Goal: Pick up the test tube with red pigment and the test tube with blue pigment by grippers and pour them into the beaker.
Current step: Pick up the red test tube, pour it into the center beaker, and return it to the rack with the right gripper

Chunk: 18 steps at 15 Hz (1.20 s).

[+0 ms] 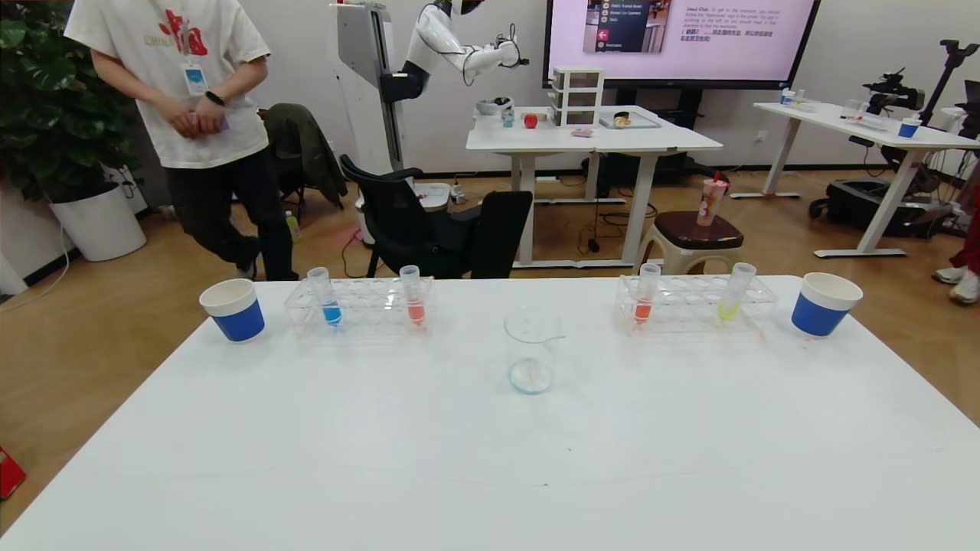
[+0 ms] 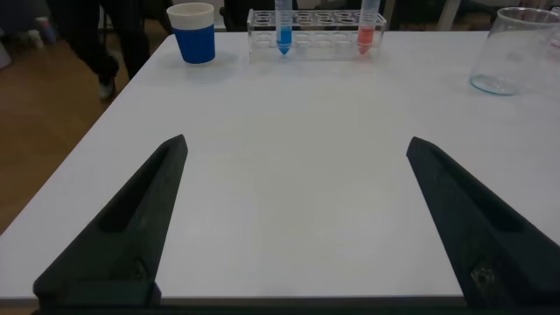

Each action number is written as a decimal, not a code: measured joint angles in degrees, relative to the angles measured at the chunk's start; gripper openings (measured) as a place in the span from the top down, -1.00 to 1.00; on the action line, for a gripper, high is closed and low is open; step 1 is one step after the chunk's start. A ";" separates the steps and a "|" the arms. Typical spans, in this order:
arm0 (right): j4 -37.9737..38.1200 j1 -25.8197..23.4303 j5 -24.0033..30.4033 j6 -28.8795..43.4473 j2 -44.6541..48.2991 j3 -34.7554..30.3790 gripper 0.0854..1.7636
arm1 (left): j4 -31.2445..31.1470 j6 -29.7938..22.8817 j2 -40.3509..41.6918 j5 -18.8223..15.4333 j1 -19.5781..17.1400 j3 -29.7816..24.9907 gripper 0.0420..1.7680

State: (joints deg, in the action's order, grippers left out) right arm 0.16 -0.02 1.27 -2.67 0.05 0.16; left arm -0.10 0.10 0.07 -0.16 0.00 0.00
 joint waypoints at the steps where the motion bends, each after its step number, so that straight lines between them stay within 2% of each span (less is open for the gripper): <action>1: 0.24 -0.05 0.13 0.00 -0.05 0.74 -0.96 | 0.00 0.00 0.00 -0.02 0.00 0.00 -0.98; 4: -1.12 0.12 0.44 0.09 -4.27 6.25 -0.96 | 0.00 0.00 0.00 -0.02 0.00 0.00 -0.98; 7: -8.97 1.15 0.51 0.09 -16.31 14.09 -0.96 | 0.02 0.00 0.00 -0.02 0.00 0.00 -0.98; 12: -28.76 3.13 0.55 0.06 -45.93 24.70 -0.96 | 0.00 0.00 0.00 -0.02 0.00 0.00 -0.98; 15: -40.56 6.78 -0.30 0.06 -63.88 30.55 -0.96 | 0.02 0.00 0.00 0.00 0.00 0.00 -0.98; 18: -47.86 11.31 -3.72 0.17 -79.31 37.33 -0.96 | 0.00 0.00 0.00 0.00 0.00 0.00 -0.98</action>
State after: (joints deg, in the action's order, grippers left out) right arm -47.70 11.29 -2.45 -2.50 -79.26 37.49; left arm -0.10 0.10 0.07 -0.16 0.00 0.00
